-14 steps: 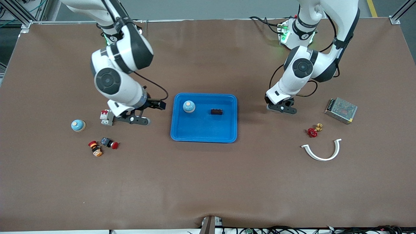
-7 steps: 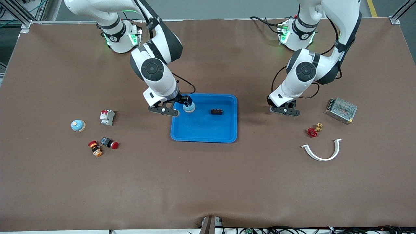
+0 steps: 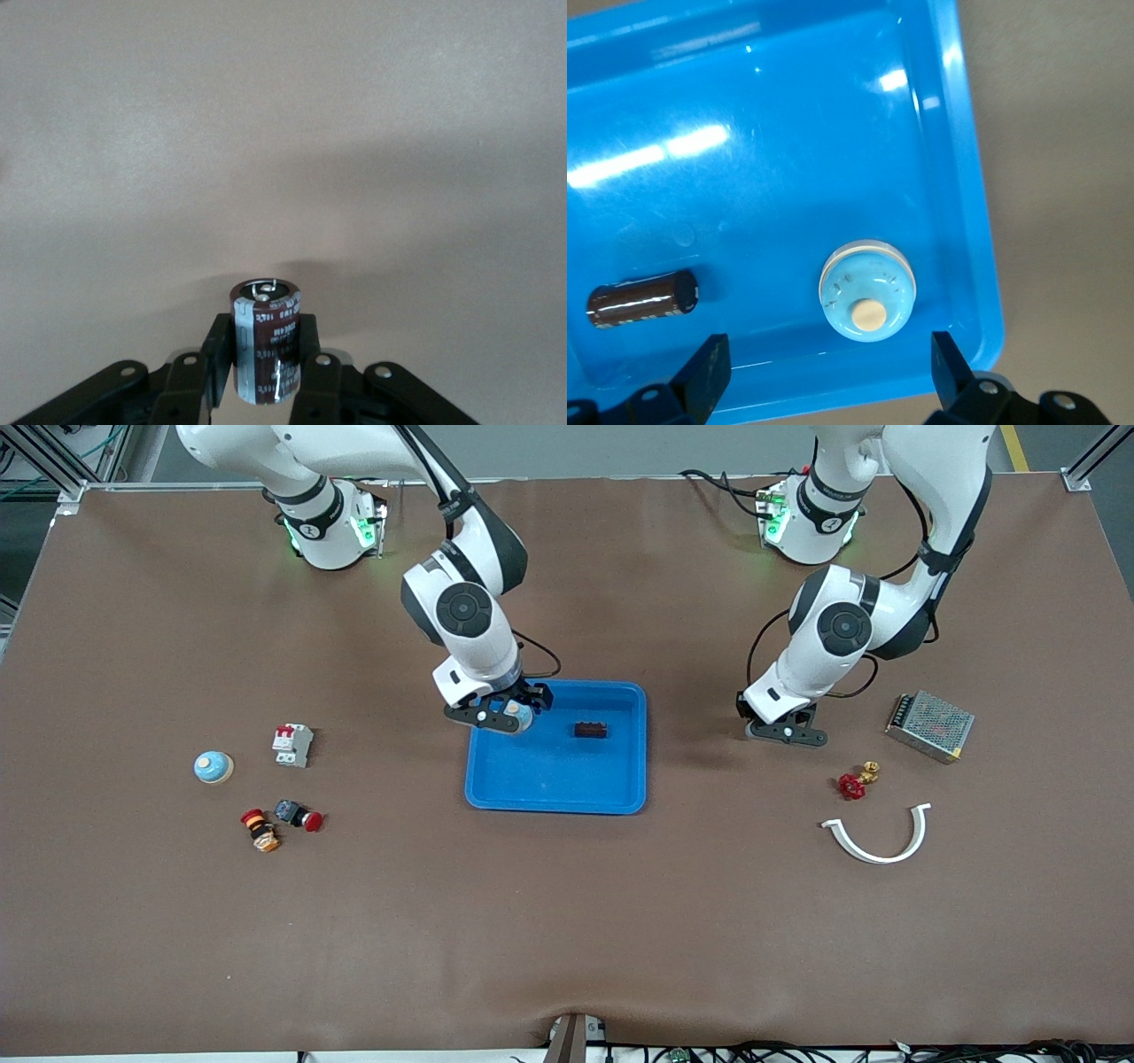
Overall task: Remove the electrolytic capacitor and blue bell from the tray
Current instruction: 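Grasp the second bell with the right gripper while the left gripper holds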
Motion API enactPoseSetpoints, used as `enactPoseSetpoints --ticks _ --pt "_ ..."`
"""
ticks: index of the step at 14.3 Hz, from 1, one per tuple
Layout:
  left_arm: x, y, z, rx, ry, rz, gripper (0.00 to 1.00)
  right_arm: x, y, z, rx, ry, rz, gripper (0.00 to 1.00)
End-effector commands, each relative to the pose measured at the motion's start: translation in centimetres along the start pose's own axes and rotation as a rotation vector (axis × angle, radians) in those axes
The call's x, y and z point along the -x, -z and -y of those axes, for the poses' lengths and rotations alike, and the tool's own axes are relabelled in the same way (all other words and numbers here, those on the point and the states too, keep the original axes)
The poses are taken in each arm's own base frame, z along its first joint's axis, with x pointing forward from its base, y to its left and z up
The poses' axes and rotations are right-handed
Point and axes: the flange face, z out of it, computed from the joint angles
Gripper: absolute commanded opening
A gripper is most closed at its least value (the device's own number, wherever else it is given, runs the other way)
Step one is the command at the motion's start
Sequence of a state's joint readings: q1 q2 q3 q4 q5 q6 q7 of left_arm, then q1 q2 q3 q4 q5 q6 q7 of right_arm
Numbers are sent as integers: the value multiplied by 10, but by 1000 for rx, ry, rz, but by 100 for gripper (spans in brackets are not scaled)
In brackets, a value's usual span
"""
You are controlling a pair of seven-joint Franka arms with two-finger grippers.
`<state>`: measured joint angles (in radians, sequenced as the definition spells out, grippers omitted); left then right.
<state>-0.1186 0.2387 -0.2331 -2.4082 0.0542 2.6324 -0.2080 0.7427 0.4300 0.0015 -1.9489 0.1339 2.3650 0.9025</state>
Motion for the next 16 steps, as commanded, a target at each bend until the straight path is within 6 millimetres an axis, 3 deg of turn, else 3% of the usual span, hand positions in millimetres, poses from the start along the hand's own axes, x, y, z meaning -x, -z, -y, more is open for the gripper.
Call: enactPoseSetpoints --ticks 1,10,16 --pt "-4 -6 0 18 1 -25 0 0 -11 0 7 -16 -2 100" --pt "-8 -22 1 34 9 -57 0 -8 -55 -9 22 -27 -9 100" --pt "-9 -28 1 40 11 -68 0 -8 -68 -10 29 -25 -11 100"
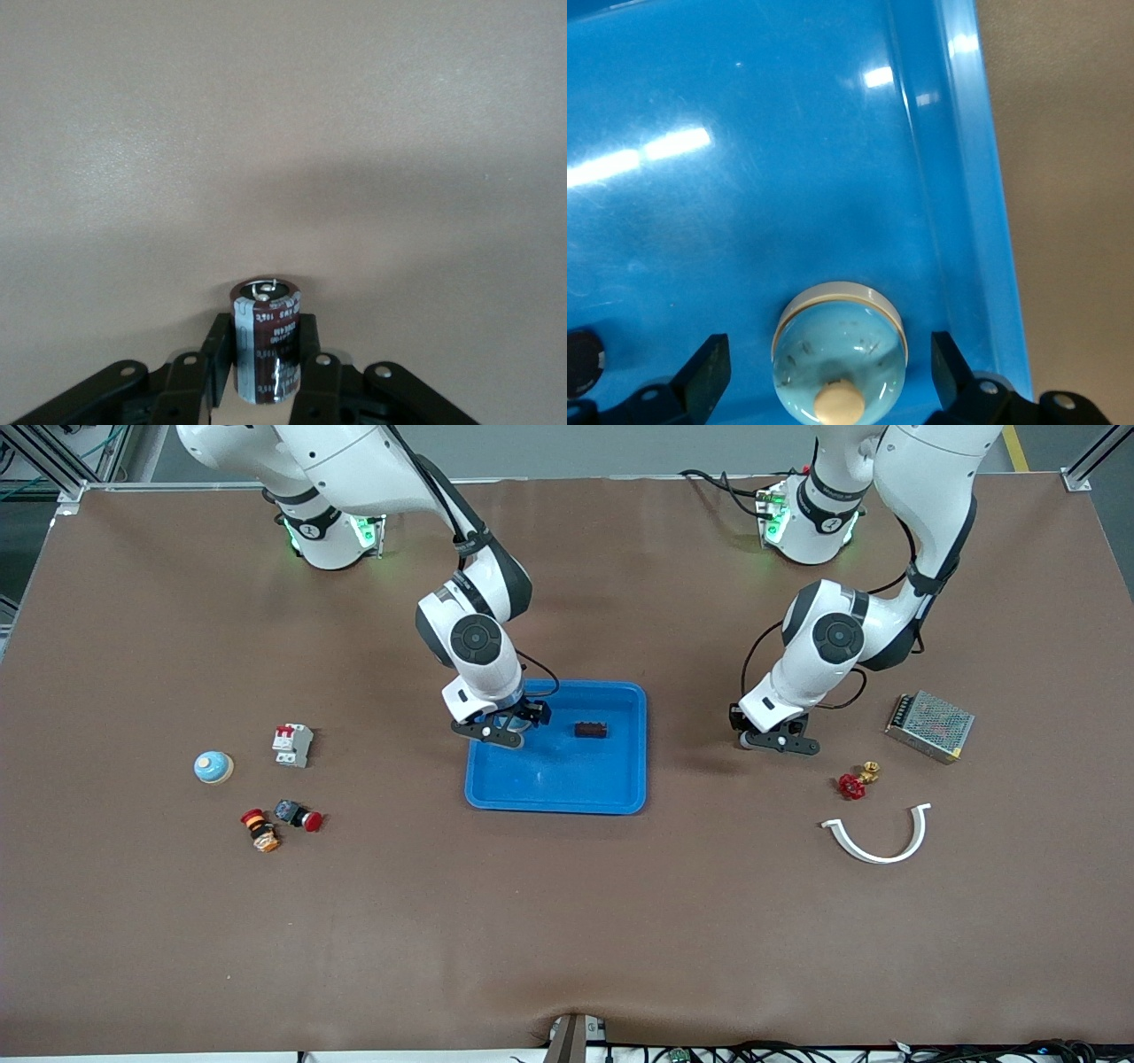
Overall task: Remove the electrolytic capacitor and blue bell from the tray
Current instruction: 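Grasp the second bell with the right gripper while the left gripper holds, then lift the bell with the right gripper while the left gripper sets the capacitor down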
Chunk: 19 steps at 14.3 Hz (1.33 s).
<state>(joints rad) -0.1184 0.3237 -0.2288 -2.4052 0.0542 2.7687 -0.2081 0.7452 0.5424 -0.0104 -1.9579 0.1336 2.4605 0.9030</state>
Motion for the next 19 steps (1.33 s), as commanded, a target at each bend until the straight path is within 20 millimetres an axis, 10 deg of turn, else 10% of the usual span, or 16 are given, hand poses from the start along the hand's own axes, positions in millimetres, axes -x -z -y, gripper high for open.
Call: enactPoseSetpoints --ticks 1,9,11,12,14,19 --pt "-4 0 2 8 3 -16 0 2 -7 1 0 -3 -13 100" --pt "-5 -7 2 10 6 -6 0 9 -16 3 18 12 -5 100" --pt "-6 -7 2 10 5 -7 74 9 -18 2 20 11 -4 100" --pt "-6 -7 2 11 6 -7 85 9 -18 3 18 13 -5 100" --pt "-7 -7 2 11 6 -9 100 9 -18 3 18 11 -5 100" --pt "-13 0 -1 12 123 -21 100 9 -18 3 18 11 -5 76"
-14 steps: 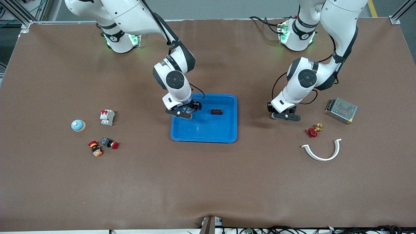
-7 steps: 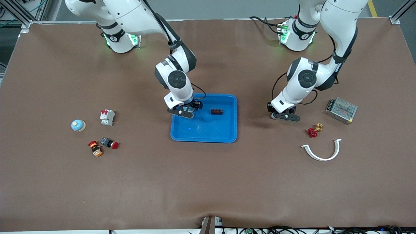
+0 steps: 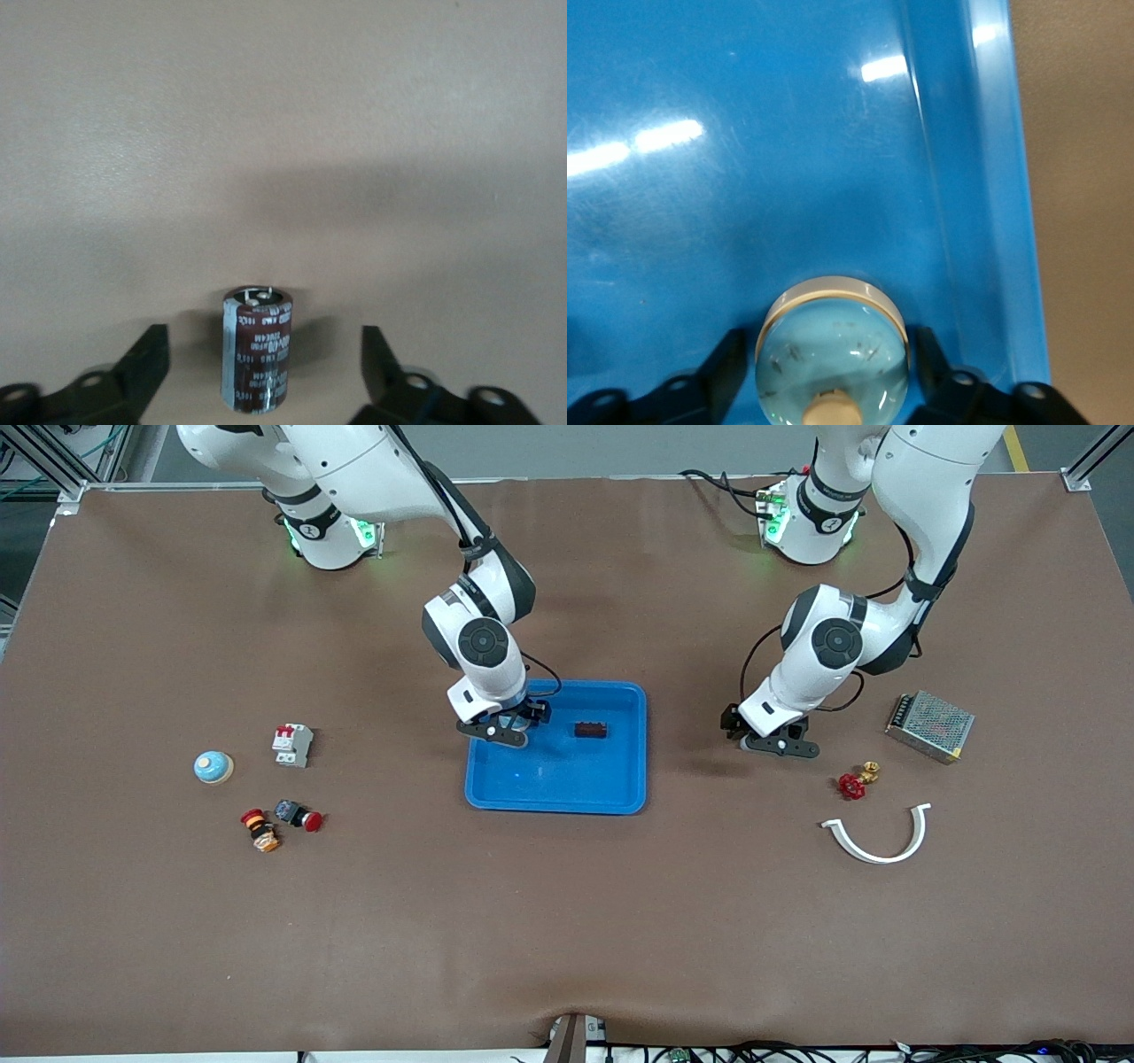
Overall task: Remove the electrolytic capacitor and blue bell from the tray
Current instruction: 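Lift the bell with the right gripper while the left gripper sets the capacitor down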
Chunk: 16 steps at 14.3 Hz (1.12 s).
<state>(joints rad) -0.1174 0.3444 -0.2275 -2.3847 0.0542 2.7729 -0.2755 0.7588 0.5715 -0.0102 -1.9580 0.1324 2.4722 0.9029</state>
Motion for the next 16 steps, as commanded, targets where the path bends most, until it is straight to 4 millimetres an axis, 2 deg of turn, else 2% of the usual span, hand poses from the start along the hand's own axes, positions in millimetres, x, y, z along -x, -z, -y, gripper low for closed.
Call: enactPoseSetpoints --ticks 1,2,4,5,8,10,12,16 --pt "-7 6 -5 8 61 -19 100 1 0 1 0 -1 -14 73" --pt "-9 9 -5 8 74 -22 100 2 0 2 -2 0 -14 70" --pt "-13 15 -9 2 111 -10 100 1 0 2 -3 -1 -16 56" --pt "-16 20 -10 -3 138 -2 100 1 0 2 -3 -1 -16 52" --pt "-27 39 -23 -17 222 19 100 1 5 4 -8 1 -18 51" --pt "-29 48 -42 -22 334 20 100 1 16 6 -17 4 -21 51" --pt "-29 54 -62 -23 442 19 100 0 44 9 -39 11 -32 50" --pt "-27 64 -98 2 665 10 100 0 118 17 -12 20 9 49"
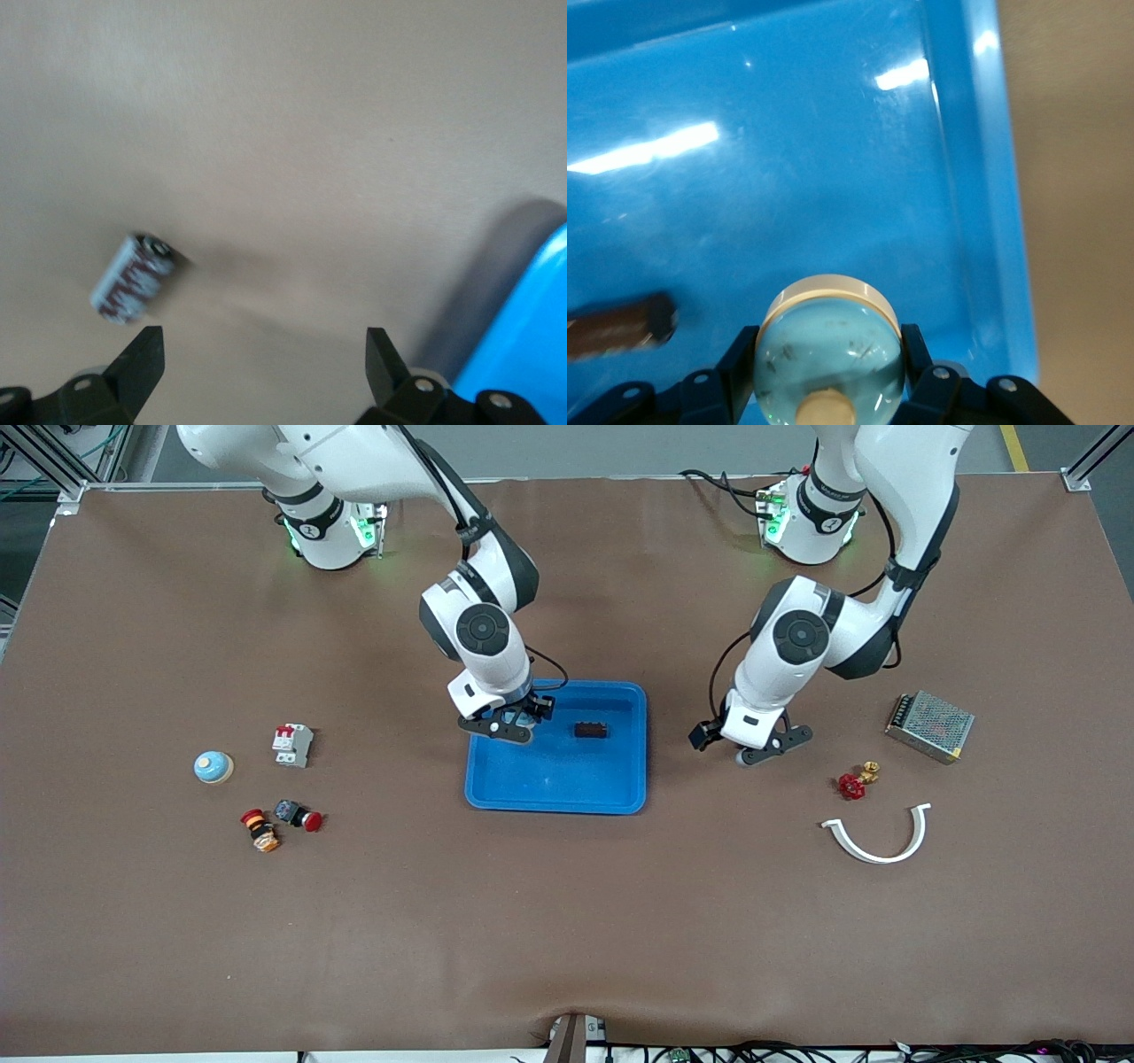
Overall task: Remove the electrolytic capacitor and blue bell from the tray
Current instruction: 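Lift the bell with the right gripper while the left gripper sets the capacitor down, then carry the bell with the right gripper while the left gripper grasps the capacitor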
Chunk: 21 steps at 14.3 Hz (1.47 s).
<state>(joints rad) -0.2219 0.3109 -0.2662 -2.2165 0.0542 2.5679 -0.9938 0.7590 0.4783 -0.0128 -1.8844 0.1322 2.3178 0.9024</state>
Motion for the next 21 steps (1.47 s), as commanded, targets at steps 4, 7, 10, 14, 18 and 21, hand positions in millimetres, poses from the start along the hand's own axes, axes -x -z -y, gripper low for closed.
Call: enactPoseSetpoints --ticks 4,7,10,14,18,21 --pt "22 24 -34 42 299 9 100 -18 120 -31 32 56 48 49" --pt "34 34 -59 52 443 29 100 -42 172 -77 31 145 69 49" --pt "52 39 -80 53 550 42 100 -71 197 -128 73 265 64 49" --pt "78 29 -118 60 724 74 100 -114 200 -186 74 336 68 49" --pt "100 17 -142 52 858 97 100 -144 190 -229 87 390 50 49" --pt "112 1 -158 38 917 113 100 -157 164 -255 74 423 12 49"
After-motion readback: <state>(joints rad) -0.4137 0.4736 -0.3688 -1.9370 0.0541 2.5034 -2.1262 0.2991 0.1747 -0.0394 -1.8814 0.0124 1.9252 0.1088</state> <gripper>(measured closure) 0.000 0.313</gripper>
